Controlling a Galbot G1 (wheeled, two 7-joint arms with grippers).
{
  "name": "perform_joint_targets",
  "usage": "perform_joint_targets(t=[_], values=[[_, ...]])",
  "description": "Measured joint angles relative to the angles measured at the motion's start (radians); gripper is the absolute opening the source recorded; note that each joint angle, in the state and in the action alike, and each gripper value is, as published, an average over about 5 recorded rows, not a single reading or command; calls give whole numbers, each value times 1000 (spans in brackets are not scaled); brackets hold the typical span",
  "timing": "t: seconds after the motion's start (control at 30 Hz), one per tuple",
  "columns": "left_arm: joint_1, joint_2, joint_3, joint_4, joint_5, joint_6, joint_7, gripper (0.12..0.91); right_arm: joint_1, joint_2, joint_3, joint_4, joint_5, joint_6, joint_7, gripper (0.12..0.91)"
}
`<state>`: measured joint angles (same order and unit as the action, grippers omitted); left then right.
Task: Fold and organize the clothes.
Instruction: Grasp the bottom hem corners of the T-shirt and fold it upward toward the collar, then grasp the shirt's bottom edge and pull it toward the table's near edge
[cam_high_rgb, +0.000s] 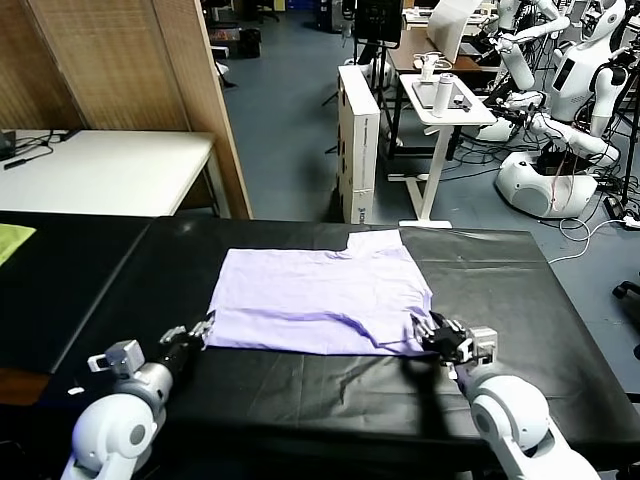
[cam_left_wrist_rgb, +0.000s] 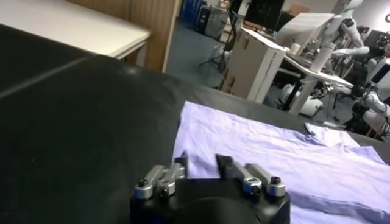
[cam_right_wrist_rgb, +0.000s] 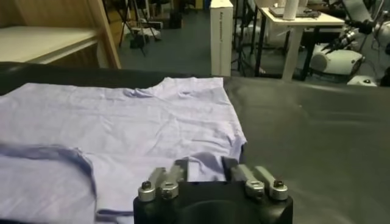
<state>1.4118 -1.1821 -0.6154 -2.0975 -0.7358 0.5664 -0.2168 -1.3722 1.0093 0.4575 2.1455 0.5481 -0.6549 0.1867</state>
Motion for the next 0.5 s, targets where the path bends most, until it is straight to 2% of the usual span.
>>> perform_joint_targets(t=[0.1,0.37,0.5], values=[[22,4,-2,-11,11,1,5,900,-44,-9,14,21,-10,1,-8,907],[51,-14,6,9,41,5,19,907,-89,-2,10,14,-29,5,-20,896],[53,-16,8,17,42,5,20,907,-93,2,5,10,-30,4,-20,778]])
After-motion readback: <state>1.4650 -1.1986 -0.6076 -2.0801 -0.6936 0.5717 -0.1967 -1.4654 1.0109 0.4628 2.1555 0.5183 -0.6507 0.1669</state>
